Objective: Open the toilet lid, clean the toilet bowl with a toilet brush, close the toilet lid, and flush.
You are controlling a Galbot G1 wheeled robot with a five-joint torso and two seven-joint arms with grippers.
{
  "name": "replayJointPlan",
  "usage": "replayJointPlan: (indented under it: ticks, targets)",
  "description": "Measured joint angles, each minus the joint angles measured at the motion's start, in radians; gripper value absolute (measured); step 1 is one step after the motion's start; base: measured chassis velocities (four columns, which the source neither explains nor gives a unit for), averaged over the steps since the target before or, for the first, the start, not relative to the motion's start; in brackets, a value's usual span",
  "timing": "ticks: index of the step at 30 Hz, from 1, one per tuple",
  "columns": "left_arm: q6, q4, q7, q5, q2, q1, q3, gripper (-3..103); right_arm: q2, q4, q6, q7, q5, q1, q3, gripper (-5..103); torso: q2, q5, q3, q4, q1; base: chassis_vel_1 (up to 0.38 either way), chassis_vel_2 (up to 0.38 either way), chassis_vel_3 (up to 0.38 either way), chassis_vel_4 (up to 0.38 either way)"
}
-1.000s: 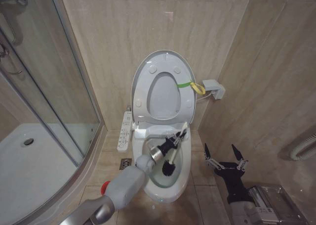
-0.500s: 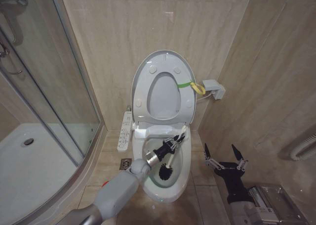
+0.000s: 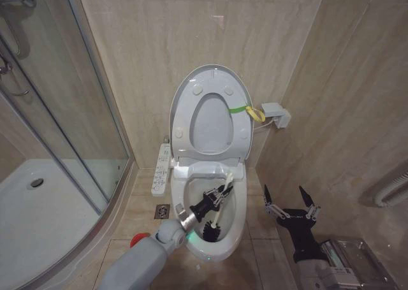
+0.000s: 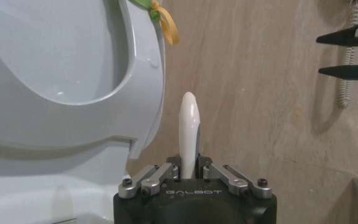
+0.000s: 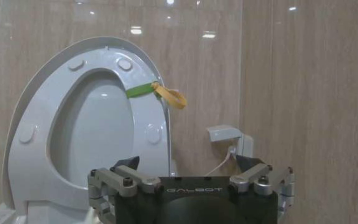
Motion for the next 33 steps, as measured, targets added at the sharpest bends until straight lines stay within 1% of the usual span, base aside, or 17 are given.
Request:
replayJointPlan:
  ticks: [2, 5, 7, 13, 15, 16, 18, 24, 33]
  targets:
    - [0.002, -0.015, -0.002, 0.003, 0.011, 0.012, -0.011, 17, 0.0, 0.0, 0.0, 0.0, 0.0, 0.0, 0.0, 100, 0.0, 0.0, 0.0, 0.0, 0.0, 0.0, 0.0, 0.0, 0.0]
    - [0.01, -0.056, -0.004, 0.007, 0.047, 0.041, -0.048, 17, 0.0, 0.0, 0.0, 0.0, 0.0, 0.0, 0.0, 100, 0.0, 0.0, 0.0, -0.0001, 0.0, 0.0, 0.0, 0.0, 0.0]
    - [0.011, -0.064, -0.004, 0.009, 0.053, 0.046, -0.056, 17, 0.0, 0.0, 0.0, 0.0, 0.0, 0.0, 0.0, 100, 0.0, -0.0001, 0.0, -0.0001, 0.0, 0.0, 0.0, 0.0, 0.0]
    - [0.022, -0.156, -0.01, 0.015, 0.14, 0.114, -0.153, 17, 0.0, 0.0, 0.0, 0.0, 0.0, 0.0, 0.0, 100, 0.0, -0.0001, 0.0, 0.0, 0.0, 0.0, 0.0, 0.0, 0.0]
    - [0.023, -0.163, -0.01, 0.015, 0.15, 0.12, -0.161, 17, 0.0, 0.0, 0.0, 0.0, 0.0, 0.0, 0.0, 100, 0.0, -0.0001, 0.0, 0.0, 0.0, 0.0, 0.0, 0.0, 0.0]
    - [0.023, -0.18, -0.01, 0.015, 0.172, 0.137, -0.183, 17, 0.0, 0.0, 0.0, 0.0, 0.0, 0.0, 0.0, 100, 0.0, 0.0, 0.0, 0.0001, 0.0, 0.0, 0.0, 0.0, 0.0]
    - [0.024, -0.199, -0.01, 0.015, 0.19, 0.156, -0.203, 17, 0.0, 0.0, 0.0, 0.0, 0.0, 0.0, 0.0, 100, 0.0, -0.0001, 0.0, 0.0001, 0.0, 0.0, 0.0, 0.0, 0.0]
    - [0.024, -0.223, -0.009, 0.023, 0.207, 0.187, -0.227, 17, 0.0, 0.0, 0.0, 0.0, 0.0, 0.0, 0.0, 100, 0.0, 0.0, 0.0, -0.0001, 0.0, 0.0, 0.0, 0.0, 0.0]
    - [0.024, -0.25, -0.009, 0.043, 0.206, 0.227, -0.251, 17, 0.0, 0.0, 0.0, 0.0, 0.0, 0.0, 0.0, 100, 0.0, 0.0, 0.0, -0.0002, 0.0, 0.0, 0.0, 0.0, 0.0]
